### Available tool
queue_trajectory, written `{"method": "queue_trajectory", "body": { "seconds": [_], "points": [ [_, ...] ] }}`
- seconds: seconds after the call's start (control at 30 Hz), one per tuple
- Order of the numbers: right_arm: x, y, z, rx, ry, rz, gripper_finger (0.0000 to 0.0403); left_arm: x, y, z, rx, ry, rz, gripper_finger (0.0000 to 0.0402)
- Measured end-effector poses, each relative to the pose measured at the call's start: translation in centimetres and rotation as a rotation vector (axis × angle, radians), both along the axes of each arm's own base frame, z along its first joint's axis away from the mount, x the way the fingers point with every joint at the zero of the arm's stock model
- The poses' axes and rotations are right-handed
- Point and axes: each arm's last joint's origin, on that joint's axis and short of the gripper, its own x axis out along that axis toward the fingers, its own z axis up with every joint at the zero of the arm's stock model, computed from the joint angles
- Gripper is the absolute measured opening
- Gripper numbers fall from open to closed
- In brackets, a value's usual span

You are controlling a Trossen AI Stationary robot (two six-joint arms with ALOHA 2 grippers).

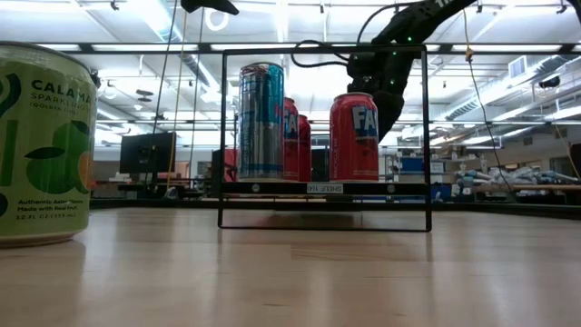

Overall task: Place canned beverage on shelf
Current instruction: Put the pink white soda can on the shelf, then put the green soda can on the shelf

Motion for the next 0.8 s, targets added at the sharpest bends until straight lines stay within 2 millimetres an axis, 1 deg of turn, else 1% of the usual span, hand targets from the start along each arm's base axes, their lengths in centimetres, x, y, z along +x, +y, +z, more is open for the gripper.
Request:
{"method": "queue_trajectory", "body": {
  "seconds": [0.33,0.6,0.8],
  "points": [
    [0.3,0.6,0.0,0.093,-0.073,0.118,0.0374,0.0,0.0,0.0,0.0,0.001,0.0,0.0396],
    [0.8,1.1,0.1,0.116,-0.103,0.168,0.0354,0.0,0.0,-0.1,-0.002,0.007,0.0,0.0396],
    [1.3,1.8,0.1,0.114,-0.112,0.201,0.0349,0.0,0.0,-0.1,0.0,0.007,-0.001,0.0396]
  ]
}}
